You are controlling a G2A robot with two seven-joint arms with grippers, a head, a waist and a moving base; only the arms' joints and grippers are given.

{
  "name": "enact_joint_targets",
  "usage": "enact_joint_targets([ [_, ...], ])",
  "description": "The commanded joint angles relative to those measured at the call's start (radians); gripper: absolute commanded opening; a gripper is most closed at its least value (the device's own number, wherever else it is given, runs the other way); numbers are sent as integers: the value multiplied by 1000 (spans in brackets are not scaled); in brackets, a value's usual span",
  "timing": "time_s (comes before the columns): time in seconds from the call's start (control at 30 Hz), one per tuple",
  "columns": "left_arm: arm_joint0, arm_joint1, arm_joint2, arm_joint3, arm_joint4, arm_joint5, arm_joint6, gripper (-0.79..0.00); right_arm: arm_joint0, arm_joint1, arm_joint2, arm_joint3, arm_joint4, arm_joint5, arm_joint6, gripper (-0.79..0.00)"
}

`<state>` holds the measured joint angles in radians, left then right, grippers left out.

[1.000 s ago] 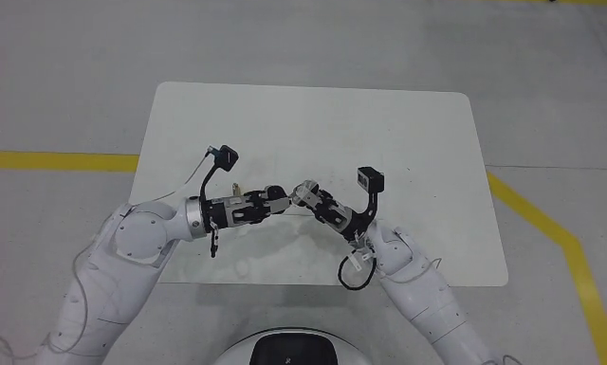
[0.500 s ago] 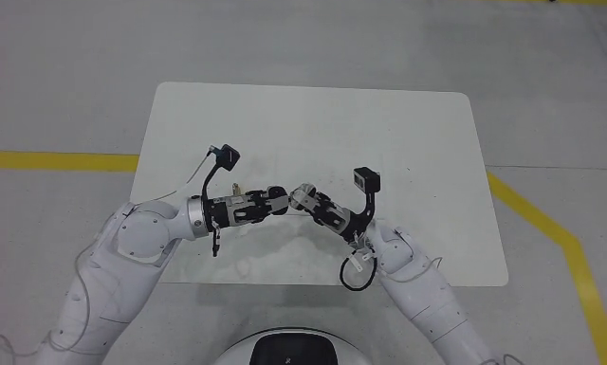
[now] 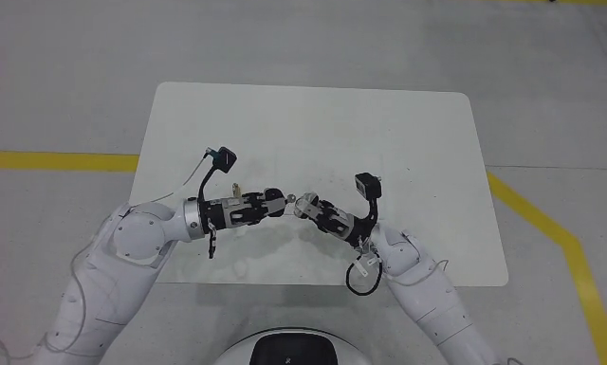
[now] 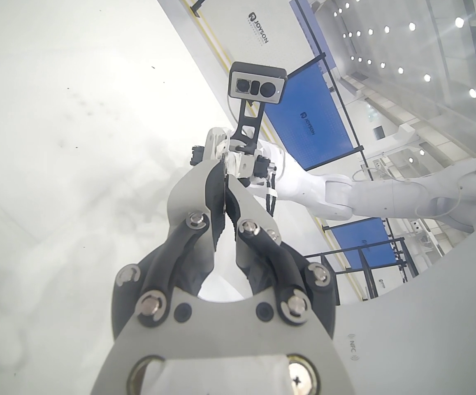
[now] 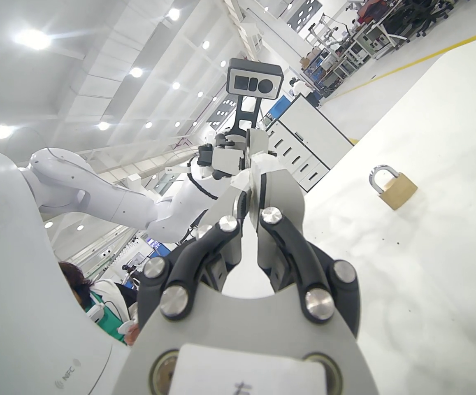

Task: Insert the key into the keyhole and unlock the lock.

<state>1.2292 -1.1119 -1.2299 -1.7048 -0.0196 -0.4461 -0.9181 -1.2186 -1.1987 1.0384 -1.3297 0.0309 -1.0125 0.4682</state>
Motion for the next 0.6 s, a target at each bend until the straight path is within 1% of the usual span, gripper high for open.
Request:
enact_joint_targets([
  [0.0, 1, 4, -1, -7, -4, -8, -35, -785, -10, 8, 12, -7, 11, 0, 28, -551],
  [0.07, -2, 9, -4, -12, -19, -10, -86, -785, -18, 17, 15, -5, 42, 5, 79, -474],
  [0.13, -8, 15, -13, -20, -17, -3, -141, -785, -20, 26, 10, -3, 100, 26, 149, -456],
  [0.17, -7, 18, -19, -25, -14, -2, -161, -785, -18, 32, 7, -2, 131, 42, 197, -483],
  [0.23, 2, 25, -31, -38, -11, 4, -199, -785, -14, 41, 8, 3, 188, 59, 267, -576],
  [0.27, 6, 28, -36, -44, -6, 11, -217, -785, -13, 45, 7, 4, 212, 64, 296, -600],
  [0.4, 11, 37, -33, -64, 27, 47, -267, -785, -3, 53, 2, 8, 278, 66, 367, -582],
  [0.57, -5, 39, -7, -71, 62, 101, -267, -785, 15, 55, -20, 9, 318, 84, 424, -597],
])
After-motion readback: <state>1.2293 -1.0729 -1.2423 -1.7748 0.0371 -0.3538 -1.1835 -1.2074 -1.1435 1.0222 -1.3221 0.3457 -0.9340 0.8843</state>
